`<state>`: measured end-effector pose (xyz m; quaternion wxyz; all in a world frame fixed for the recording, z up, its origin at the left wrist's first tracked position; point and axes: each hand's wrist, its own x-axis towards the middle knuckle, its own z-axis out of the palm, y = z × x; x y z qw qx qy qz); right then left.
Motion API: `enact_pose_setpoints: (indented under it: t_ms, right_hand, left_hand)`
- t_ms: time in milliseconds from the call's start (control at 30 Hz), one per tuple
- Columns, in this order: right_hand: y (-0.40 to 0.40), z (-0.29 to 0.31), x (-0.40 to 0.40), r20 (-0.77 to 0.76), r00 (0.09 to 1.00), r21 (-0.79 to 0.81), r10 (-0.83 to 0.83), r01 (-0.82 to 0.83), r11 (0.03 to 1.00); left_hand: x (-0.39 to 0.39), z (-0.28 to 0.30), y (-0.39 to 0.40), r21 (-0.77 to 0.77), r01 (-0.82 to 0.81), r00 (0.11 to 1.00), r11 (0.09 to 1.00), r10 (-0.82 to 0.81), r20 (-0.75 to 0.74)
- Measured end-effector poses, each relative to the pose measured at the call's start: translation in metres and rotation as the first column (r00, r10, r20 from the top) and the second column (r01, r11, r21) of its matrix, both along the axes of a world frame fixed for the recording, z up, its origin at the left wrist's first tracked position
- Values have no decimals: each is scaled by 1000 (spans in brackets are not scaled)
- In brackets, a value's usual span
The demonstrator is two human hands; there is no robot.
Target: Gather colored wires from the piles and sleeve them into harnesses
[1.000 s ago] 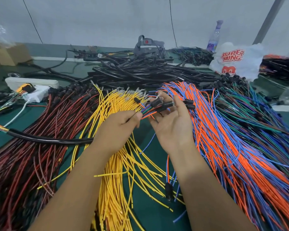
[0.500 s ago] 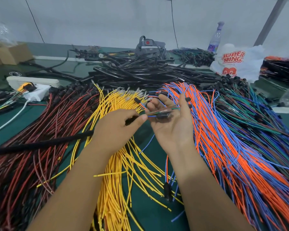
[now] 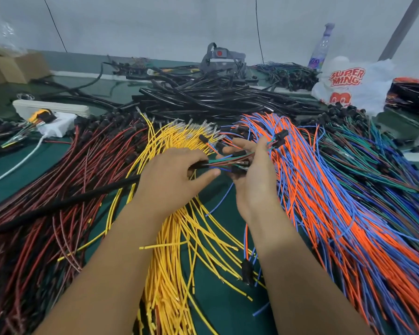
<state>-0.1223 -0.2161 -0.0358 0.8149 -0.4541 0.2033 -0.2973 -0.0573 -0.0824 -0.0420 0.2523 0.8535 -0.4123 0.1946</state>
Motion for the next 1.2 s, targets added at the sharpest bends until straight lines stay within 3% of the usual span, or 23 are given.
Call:
enact_pose_setpoints:
  t_ms: [100, 300, 533, 667, 900, 1200]
  right_hand:
    - [-1, 0, -2, -7, 999, -37, -41, 40, 999]
    - [5, 1, -6, 27, 999, -68, -27, 29, 997]
    - [5, 2, -11, -45, 983, -297, -176, 156, 942]
    - [7, 1, -11, -33, 987, -377, -157, 133, 917]
    - [5, 1, -9, -16, 987, -366, -163, 146, 919]
    - [5, -3, -4, 76, 983, -444, -167, 183, 877]
  left_hand:
    - [-2, -2, 0, -86, 27, 995, 996, -35, -92]
    - [1, -3, -2, -199, -138, 959, 970, 81, -270]
    - [3, -2, -1, -210, -241, 954, 948, 191, -232]
    - [3, -1, -1, -250, -231, 964, 940, 185, -192]
    - [0, -2, 2, -353, -110, 985, 929, 54, -166]
    - [6, -8, 3, -213, -5, 963, 977, -53, -265]
